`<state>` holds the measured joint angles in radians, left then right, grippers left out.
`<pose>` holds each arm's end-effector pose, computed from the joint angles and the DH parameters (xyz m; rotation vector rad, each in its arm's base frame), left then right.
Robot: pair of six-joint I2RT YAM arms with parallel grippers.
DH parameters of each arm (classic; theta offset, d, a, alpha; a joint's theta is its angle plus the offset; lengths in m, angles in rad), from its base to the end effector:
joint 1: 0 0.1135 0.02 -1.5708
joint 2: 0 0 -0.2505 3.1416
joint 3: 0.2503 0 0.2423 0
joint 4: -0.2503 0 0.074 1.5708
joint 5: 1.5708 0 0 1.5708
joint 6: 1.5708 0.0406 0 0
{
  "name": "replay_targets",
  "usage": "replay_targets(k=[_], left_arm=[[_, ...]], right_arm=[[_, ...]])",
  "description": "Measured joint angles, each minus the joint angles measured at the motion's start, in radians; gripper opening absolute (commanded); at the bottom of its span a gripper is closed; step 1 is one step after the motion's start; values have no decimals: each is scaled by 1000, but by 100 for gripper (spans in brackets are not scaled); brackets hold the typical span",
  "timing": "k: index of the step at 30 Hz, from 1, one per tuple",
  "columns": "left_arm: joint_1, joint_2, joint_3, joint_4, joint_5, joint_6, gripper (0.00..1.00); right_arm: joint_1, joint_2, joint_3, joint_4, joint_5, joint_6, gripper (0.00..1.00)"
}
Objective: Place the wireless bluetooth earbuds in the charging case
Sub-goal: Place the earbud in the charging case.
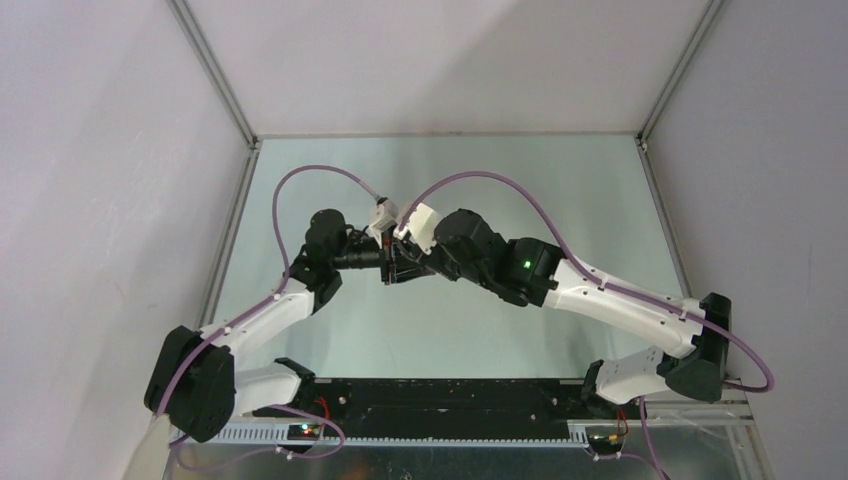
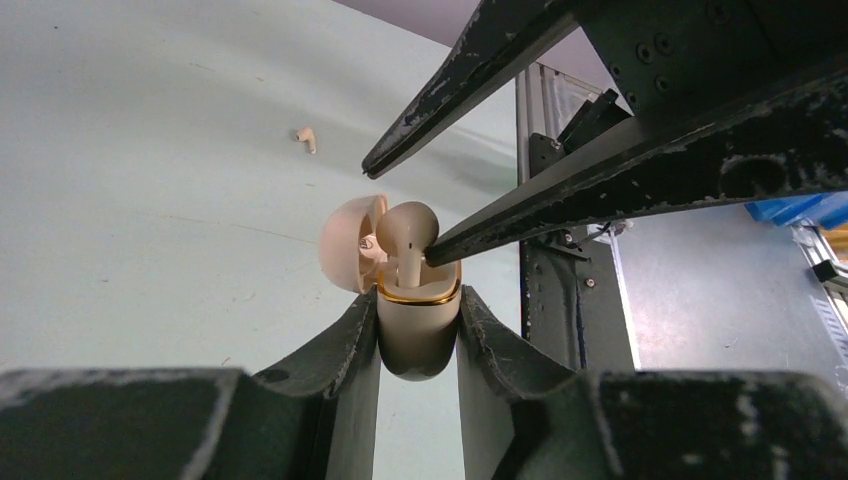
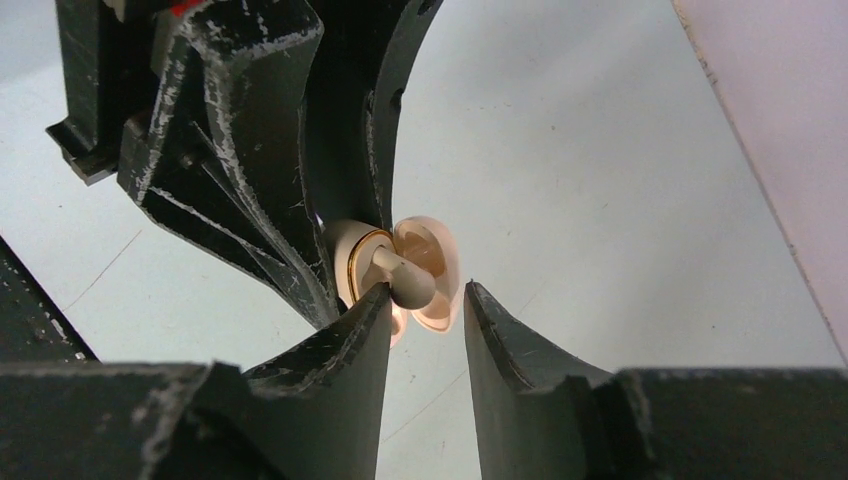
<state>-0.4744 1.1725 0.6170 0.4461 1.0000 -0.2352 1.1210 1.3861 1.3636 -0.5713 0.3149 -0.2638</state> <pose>0.2062 -0.1443 0.2611 0.9894 1.5271 -1.3460 0.1432 0.2677 0.3515 -1.2206 1.7530 0.1628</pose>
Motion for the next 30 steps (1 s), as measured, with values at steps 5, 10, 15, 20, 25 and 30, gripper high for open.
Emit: replay_targets(k=[5, 10, 15, 20, 25, 30], left_arm=[[0, -2, 0, 5, 2, 0, 8], [0, -2, 0, 35, 1, 0, 8], [0, -2, 0, 46, 1, 0, 8], [0, -2, 0, 46, 2, 0, 7], [0, -2, 0, 54, 6, -1, 6], [0, -3, 0, 81, 26, -2, 5]], right_arm=[[-2, -24, 0, -3, -29, -2, 42], [-11, -61, 0, -18, -94, -2, 46], [-25, -72, 0, -31, -144, -2, 47], [-48, -81, -1, -42, -198, 0, 48], [-93, -105, 0, -49, -254, 4, 49], [-129, -116, 7, -55, -309, 10, 49]])
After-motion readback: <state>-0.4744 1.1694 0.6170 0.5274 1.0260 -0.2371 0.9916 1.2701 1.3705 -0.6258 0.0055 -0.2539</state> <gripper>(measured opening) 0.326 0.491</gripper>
